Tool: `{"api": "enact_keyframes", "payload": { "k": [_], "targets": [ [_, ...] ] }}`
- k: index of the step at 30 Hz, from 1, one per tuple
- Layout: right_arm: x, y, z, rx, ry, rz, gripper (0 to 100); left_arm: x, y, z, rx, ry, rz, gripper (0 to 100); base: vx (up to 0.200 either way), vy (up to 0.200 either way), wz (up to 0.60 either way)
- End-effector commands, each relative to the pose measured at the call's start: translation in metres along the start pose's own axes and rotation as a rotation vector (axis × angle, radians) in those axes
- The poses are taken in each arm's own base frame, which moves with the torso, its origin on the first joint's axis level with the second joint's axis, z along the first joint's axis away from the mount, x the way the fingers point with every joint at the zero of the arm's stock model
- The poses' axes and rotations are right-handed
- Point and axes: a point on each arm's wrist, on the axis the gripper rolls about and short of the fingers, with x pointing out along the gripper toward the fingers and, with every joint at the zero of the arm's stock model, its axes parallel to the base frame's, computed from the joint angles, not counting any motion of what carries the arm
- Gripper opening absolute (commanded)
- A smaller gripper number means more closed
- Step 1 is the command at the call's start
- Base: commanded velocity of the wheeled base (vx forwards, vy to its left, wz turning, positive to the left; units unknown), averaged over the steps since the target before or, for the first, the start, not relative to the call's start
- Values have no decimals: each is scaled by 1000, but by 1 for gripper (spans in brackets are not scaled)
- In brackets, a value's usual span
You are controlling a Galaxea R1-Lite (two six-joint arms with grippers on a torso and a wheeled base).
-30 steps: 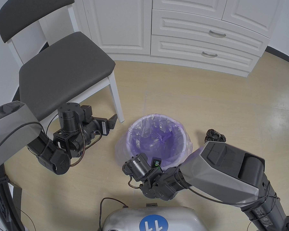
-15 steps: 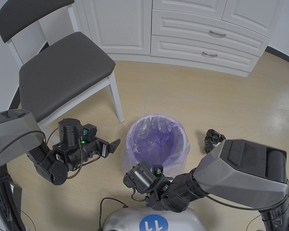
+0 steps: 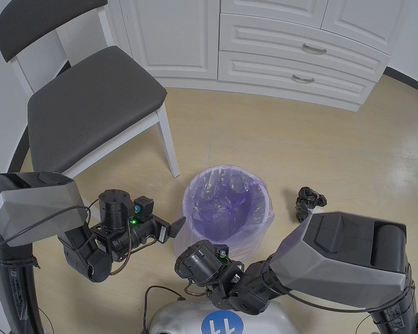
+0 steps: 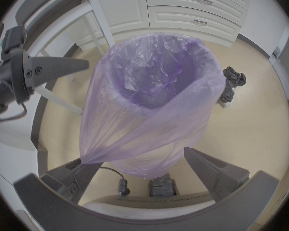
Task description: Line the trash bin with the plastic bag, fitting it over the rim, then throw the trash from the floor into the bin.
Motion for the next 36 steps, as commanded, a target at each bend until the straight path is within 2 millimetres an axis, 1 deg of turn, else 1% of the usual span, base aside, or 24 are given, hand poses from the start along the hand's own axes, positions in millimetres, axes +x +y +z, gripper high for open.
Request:
{"api": "enact_keyframes", "payload": {
  "k": [1, 3, 6, 9, 15, 20, 25, 27, 28, 31, 36],
  "targets": [
    [14, 3, -8, 18, -13, 5, 100, 5, -13, -15, 8, 28, -31, 100, 0, 0, 0],
    [19, 6, -4, 52, -53, 21, 100, 2, -17, -13, 12, 19, -40, 100, 0, 0, 0],
    [19, 7, -3, 58, -65, 24, 100, 0, -21, -14, 14, 25, -51, 100, 0, 0, 0],
    [17, 6, -4, 53, -63, 22, 100, 1, -23, -17, 16, 33, -58, 100, 0, 0, 0],
    [9, 5, 7, 61, -100, 8, 100, 6, -26, -27, 18, 63, -64, 100, 0, 0, 0],
    [7, 1, 18, 78, -126, -8, 100, 6, -25, -34, 35, 89, -64, 100, 0, 0, 0],
    [5, -3, 34, 97, -153, -18, 100, 6, -22, -40, 64, 114, -60, 100, 0, 0, 0],
    [1, -5, 41, 103, -167, -20, 100, 8, -20, -46, 72, 127, -54, 100, 0, 0, 0],
    [1, -5, 42, 104, -168, -19, 100, 8, -19, -46, 72, 129, -53, 100, 0, 0, 0],
    [-8, -8, 54, 118, -186, -12, 100, 13, -14, -55, 81, 151, -43, 100, 0, 0, 0],
    [-12, -10, 54, 100, -183, -14, 100, 17, -13, -58, 79, 153, -39, 100, 0, 0, 0]
  ]
}}
